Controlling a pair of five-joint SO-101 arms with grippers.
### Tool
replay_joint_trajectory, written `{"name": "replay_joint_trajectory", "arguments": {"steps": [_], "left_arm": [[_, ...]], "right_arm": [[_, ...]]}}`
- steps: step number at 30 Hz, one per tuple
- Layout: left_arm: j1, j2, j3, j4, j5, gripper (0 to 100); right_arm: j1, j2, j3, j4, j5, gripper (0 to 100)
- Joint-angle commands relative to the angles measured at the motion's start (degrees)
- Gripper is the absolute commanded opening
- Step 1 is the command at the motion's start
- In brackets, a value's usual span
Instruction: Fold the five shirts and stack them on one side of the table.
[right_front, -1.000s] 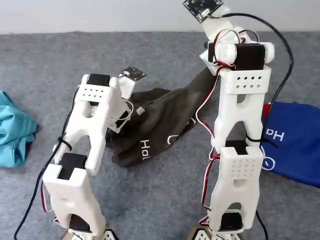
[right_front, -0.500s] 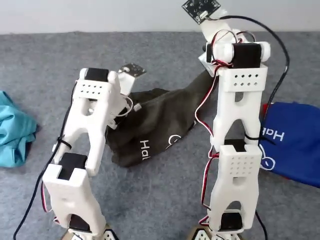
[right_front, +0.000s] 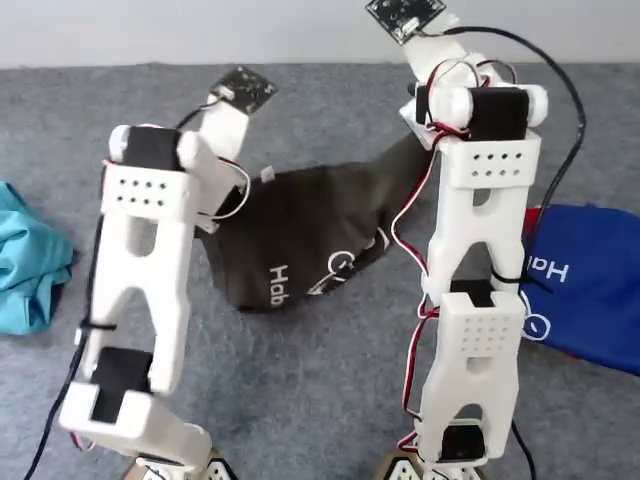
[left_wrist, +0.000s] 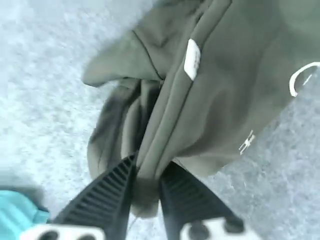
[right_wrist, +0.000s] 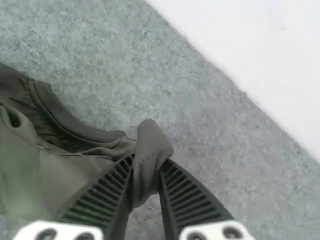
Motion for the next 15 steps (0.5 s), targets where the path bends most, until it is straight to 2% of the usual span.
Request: {"name": "replay_joint_trajectory", "arguments": {"steps": [1,5,10,15], "left_arm": [[-1.23,-6.77,-2.33,1.05,0.26,2],[-1.85,-10.81,0.57,1.14,-0.44,2],[0.79,-12.13,14.99,1.14,-3.87,9],[3.78,-11.96,25.27,-0.35,-4.31,10]], "right_arm": [[-0.31,-5.67,-2.11,2.24,-0.18,0.9],[-0.04,-7.6,-1.67,2.33,-0.18,0.9],[-0.13,-7.87,-1.58,2.33,-0.18,0.9],[-0.4,-7.87,-1.58,2.33,-0.35,0.9]]}}
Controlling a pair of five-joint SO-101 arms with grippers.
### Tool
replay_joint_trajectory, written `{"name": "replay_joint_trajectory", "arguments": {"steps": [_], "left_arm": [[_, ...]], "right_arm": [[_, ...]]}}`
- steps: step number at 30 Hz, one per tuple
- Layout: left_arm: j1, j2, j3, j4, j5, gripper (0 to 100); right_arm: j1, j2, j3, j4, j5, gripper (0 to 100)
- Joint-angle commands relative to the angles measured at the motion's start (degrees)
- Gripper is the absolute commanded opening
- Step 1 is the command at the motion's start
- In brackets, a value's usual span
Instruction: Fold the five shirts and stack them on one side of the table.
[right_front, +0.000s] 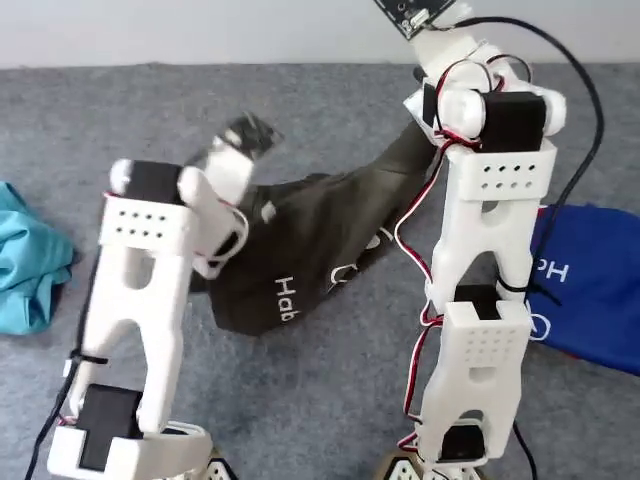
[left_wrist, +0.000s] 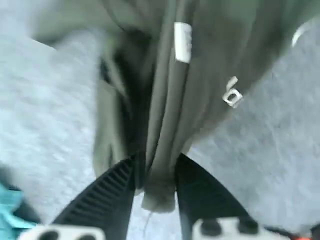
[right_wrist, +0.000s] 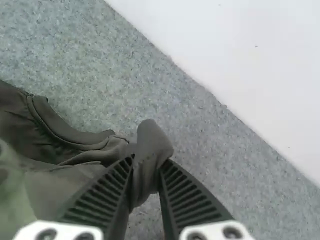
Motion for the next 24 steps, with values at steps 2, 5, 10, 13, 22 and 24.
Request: {"name": "replay_joint_trajectory", "arguments": {"steps": [2,5,10,13,22,24], "left_arm": [[2.2,-2.02,5.58,-1.23,-0.79,10],[2.46,-2.11,5.93,-0.97,-0.79,10],[3.16,-2.37,6.02,-0.09,-0.7,10],[4.31,-2.46,5.93,-0.09,-0.44,10],[4.84,-2.55,4.18,0.97,0.79,10],[4.84,-2.55,4.09,0.97,0.79,10]], "right_arm": [[-0.4,-3.3,-1.49,2.33,-0.35,0.9],[-0.4,-3.3,-1.49,2.42,-0.44,0.9],[-0.48,-3.65,-1.49,2.42,-0.44,0.9],[-0.48,-3.74,-1.49,2.42,-0.44,0.9],[-0.31,-3.82,-1.49,2.42,-0.44,0.9],[-0.31,-3.82,-1.49,2.42,-0.44,0.9]]}}
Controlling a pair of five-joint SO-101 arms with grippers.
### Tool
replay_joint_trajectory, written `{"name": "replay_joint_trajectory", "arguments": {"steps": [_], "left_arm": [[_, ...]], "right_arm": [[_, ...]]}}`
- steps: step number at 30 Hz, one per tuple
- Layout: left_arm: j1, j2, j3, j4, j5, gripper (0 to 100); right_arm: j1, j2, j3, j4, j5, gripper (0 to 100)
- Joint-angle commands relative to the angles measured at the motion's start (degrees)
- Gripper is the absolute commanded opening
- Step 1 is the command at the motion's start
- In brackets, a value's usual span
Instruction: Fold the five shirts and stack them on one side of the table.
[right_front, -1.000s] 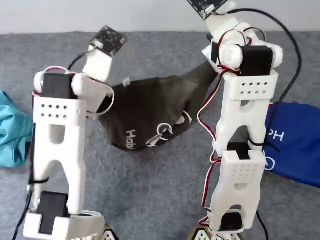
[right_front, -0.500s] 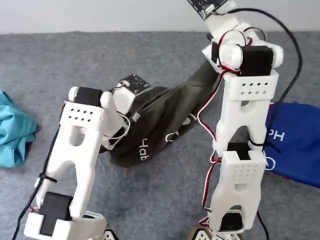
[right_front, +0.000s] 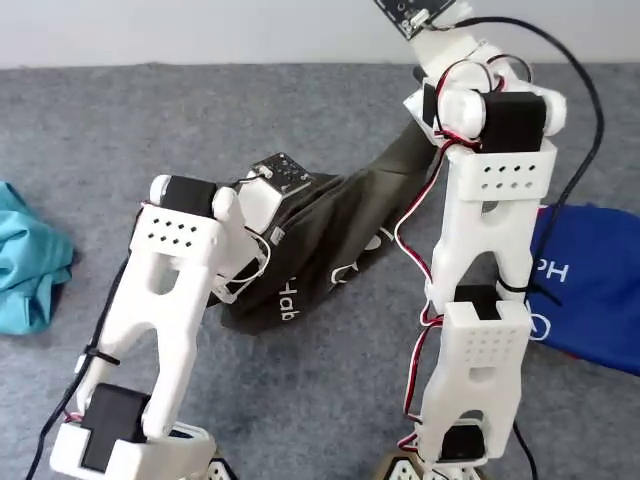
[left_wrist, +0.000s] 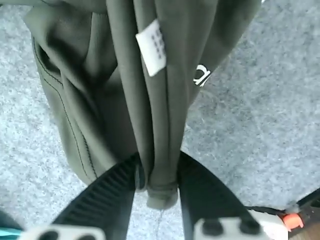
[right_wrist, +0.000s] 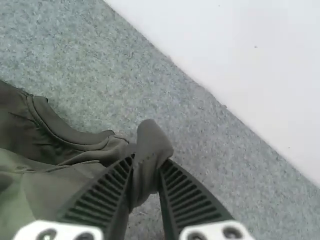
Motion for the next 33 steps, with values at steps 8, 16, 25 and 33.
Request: {"name": "replay_joint_trajectory", "arguments": {"steps": [8,16,25,33], "left_arm": [[0.44,-2.55,-2.24,1.41,0.7,13],[0.18,-2.55,-2.15,1.32,2.99,18],[1.41,-1.93,4.53,-2.11,3.25,15],[13.27,-1.93,10.42,-10.46,10.37,16]], "right_arm": [[-0.04,-3.82,-1.49,2.42,-0.44,0.9],[-0.04,-3.47,-1.49,2.42,-0.44,0.9],[-0.22,-3.3,-1.49,2.42,-0.44,0.9],[-0.57,-3.82,4.4,2.42,-0.44,0.9]]}}
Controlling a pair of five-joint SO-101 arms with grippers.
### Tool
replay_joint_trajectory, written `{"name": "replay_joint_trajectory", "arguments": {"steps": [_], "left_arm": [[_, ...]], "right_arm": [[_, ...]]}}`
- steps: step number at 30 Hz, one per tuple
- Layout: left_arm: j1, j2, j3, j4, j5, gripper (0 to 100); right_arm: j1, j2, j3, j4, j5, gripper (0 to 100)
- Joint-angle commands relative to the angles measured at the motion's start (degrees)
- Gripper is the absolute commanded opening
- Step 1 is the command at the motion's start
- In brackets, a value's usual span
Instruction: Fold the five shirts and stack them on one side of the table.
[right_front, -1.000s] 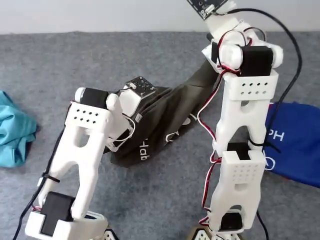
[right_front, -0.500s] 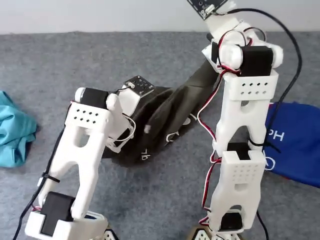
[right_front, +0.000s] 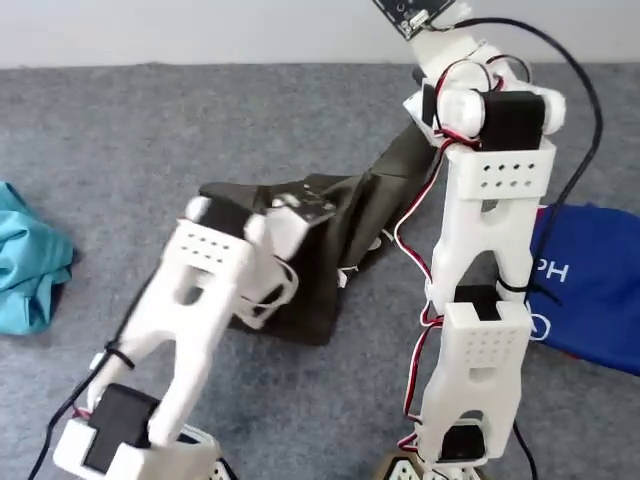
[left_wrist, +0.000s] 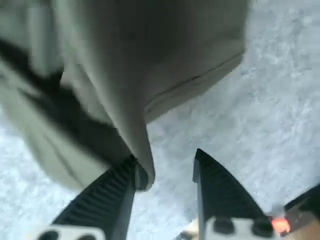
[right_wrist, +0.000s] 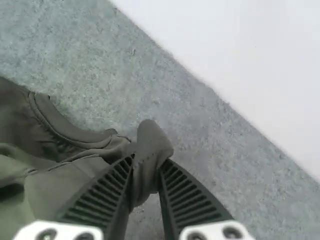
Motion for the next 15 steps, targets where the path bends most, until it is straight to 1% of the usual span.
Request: {"name": "replay_joint_trajectory", "arguments": {"steps": [1,5,9,12,15], "left_arm": [[5.8,-1.93,0.92,-4.84,4.4,16],[9.76,1.05,2.77,-11.08,7.47,16],[10.9,10.02,0.75,-14.33,7.56,16],[10.99,17.58,-4.79,-13.71,9.05,16],[12.13,23.3,-12.35,-9.32,9.14,16]], "right_arm": [[-0.57,-3.47,1.49,2.42,-0.44,0.9],[-0.57,-3.47,1.76,2.42,-0.44,0.9],[-0.4,-3.3,1.85,2.42,-0.44,0.9],[-0.31,-3.03,1.85,2.42,-0.35,0.9],[-0.31,-3.03,1.93,2.42,-0.26,0.9]]}}
